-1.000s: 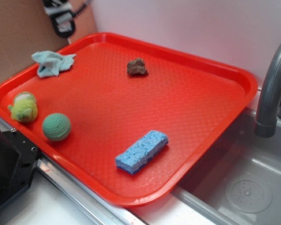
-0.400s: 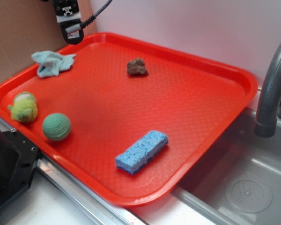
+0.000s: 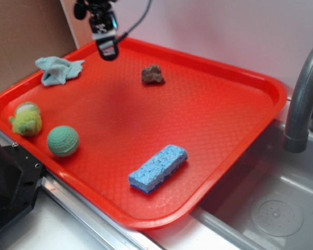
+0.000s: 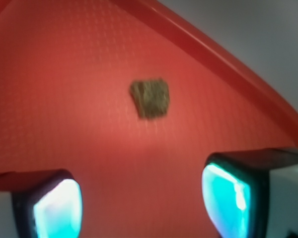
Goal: Grab the rock.
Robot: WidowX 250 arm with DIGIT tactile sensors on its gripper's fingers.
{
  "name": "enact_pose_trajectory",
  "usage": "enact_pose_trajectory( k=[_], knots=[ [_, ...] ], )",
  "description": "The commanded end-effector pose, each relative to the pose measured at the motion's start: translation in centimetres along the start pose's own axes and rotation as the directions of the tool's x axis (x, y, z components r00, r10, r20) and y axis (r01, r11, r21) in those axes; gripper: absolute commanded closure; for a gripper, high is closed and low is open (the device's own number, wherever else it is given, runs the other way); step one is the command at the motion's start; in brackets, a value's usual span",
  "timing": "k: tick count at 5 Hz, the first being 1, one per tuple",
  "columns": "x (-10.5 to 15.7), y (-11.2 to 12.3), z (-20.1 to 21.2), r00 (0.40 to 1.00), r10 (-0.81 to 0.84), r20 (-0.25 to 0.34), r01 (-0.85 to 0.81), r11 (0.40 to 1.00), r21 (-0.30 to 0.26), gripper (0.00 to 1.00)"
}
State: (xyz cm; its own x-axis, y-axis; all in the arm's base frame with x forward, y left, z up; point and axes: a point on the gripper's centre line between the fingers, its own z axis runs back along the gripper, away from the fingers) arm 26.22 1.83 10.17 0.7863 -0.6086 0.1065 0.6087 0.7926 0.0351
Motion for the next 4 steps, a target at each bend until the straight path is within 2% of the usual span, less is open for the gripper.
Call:
enact_pose_trajectory(
  k=[1,2,3,4],
  knots=[
    [3.3,2.4,-2.2,0.993,-0.12,0.021,0.118,0.991,0.058,0.0],
    [3.2,3.6,-3.0,0.996,-0.093,-0.002,0.093,0.992,0.083,0.0],
    [3.9,3.8,-4.5,0.988,-0.152,0.027,0.152,0.988,0.022,0.0],
    [4.6,2.3,-5.3,0.975,-0.22,0.002,0.22,0.974,-0.045,0.0]
  ],
)
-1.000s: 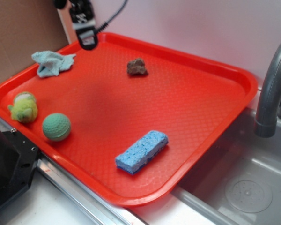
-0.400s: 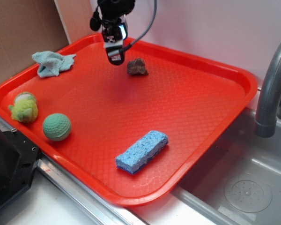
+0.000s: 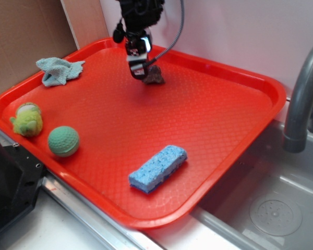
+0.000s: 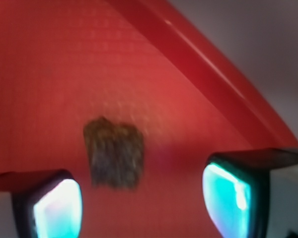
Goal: Grab the rock.
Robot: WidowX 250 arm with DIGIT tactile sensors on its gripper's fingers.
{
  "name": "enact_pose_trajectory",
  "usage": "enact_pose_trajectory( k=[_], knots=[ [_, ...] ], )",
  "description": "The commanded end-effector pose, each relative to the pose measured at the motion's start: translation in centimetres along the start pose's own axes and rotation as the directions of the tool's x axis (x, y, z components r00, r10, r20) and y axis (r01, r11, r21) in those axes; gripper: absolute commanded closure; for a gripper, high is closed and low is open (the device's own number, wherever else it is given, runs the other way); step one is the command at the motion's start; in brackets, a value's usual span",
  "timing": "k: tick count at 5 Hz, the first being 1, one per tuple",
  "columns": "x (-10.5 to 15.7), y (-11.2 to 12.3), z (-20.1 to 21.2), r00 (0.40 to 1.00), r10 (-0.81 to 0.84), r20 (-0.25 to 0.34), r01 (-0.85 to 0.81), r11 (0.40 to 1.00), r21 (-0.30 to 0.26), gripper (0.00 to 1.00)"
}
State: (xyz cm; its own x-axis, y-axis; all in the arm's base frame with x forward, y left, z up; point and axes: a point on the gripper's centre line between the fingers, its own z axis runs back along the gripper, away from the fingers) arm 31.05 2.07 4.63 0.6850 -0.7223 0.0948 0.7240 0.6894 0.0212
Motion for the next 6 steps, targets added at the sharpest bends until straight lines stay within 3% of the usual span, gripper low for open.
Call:
enact_pose_trajectory(
  k=[1,2,3,4,6],
  knots=[
    [1.9,-0.8,-0.4,0.994,-0.079,-0.08,0.078,0.997,-0.018,0.0],
    [2.0,-0.9,-1.2,0.987,-0.081,-0.14,0.086,0.996,0.029,0.0],
    [2.2,-1.5,-2.2,0.982,-0.101,-0.158,0.11,0.992,0.054,0.0],
    [2.4,-2.0,-2.1,0.984,-0.089,-0.155,0.101,0.992,0.074,1.0],
    [1.5,-2.0,-0.5,0.991,-0.025,-0.13,0.035,0.996,0.077,1.0]
  ],
)
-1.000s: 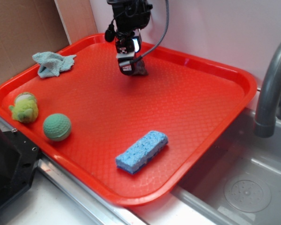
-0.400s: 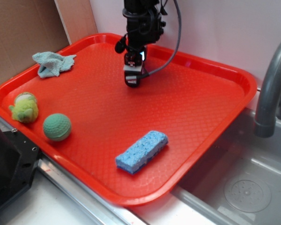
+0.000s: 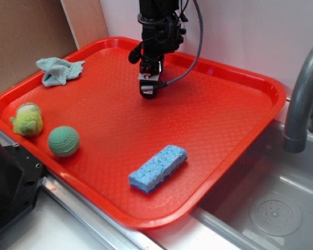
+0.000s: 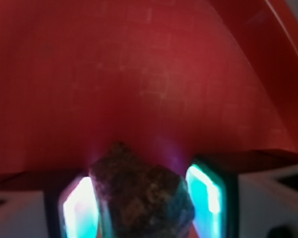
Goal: Grab the rock.
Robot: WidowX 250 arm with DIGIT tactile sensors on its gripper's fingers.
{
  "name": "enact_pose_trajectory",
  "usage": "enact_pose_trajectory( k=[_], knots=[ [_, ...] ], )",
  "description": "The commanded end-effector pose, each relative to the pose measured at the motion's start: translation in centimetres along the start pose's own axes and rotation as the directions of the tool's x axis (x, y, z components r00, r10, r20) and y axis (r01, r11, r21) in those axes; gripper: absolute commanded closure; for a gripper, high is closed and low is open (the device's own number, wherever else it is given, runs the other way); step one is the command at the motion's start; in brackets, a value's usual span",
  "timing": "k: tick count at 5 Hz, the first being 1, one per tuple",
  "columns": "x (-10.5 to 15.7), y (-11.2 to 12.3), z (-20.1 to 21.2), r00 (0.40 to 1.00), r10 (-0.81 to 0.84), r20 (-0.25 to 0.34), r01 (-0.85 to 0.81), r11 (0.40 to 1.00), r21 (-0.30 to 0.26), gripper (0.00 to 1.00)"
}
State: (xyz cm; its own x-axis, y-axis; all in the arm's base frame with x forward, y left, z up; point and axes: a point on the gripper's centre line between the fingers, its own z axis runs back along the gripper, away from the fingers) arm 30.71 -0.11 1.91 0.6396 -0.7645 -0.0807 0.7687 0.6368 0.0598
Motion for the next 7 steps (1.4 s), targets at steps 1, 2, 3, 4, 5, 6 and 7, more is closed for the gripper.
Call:
enact_pose_trajectory(
  k=[1,2,3,4,5,6,7],
  knots=[
    [-2.8,-0.4,6.0,0.969,0.239,0.057,-0.242,0.968,0.059,1.0],
    [-5.8,-1.7,9.2,0.88,0.472,0.054,-0.475,0.877,0.066,1.0],
    [-8.6,-4.0,11.9,0.778,0.625,0.053,-0.627,0.778,0.032,1.0],
    [-10.1,-5.4,13.2,0.684,0.73,-0.018,-0.729,0.684,0.018,1.0],
    [-10.5,-6.7,14.1,0.627,0.779,0.011,-0.777,0.625,0.073,1.0],
    [-10.6,-6.5,14.2,0.613,0.79,0.017,-0.79,0.611,0.056,1.0],
    [-10.0,-6.5,14.2,0.603,0.795,0.065,-0.798,0.602,0.04,1.0]
  ],
)
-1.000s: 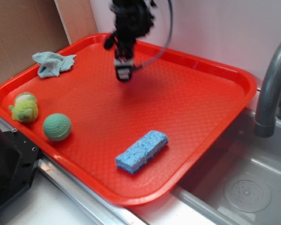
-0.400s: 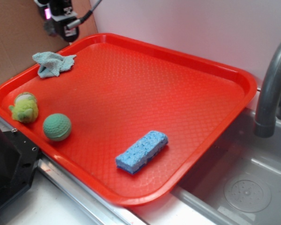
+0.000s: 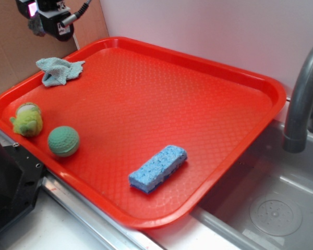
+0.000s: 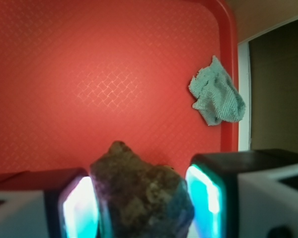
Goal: Grab the rock.
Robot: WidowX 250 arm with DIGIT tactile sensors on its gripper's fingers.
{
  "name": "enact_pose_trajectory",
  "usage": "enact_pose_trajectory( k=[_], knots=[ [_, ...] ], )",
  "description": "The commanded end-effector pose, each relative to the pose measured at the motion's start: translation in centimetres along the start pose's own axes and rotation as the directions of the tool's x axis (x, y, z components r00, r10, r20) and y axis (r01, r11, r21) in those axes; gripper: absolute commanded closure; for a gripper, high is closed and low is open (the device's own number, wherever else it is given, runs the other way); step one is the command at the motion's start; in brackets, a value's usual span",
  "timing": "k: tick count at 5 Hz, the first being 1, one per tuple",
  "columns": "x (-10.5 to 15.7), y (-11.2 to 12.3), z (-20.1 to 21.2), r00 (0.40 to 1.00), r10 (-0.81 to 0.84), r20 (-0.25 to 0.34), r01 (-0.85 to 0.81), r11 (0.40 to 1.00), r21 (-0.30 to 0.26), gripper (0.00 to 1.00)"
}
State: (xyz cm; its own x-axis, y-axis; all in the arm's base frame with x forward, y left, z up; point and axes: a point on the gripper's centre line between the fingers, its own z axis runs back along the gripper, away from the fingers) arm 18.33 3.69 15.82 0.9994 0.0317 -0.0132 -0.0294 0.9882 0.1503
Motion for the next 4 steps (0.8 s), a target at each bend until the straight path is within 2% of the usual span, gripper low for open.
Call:
enact_pose_trajectory(
  k=[1,2,3,4],
  knots=[
    [2.0,-2.2,1.9,0.994,0.021,0.104,-0.018,0.999,-0.032,1.0],
    [2.6,-2.7,4.0,0.993,0.002,0.121,-0.001,1.0,-0.012,1.0],
    [2.1,-2.3,5.1,0.991,0.012,0.13,-0.014,1.0,0.01,1.0],
    [1.9,-1.8,5.4,0.99,0.017,0.142,-0.017,1.0,-0.001,1.0]
  ],
)
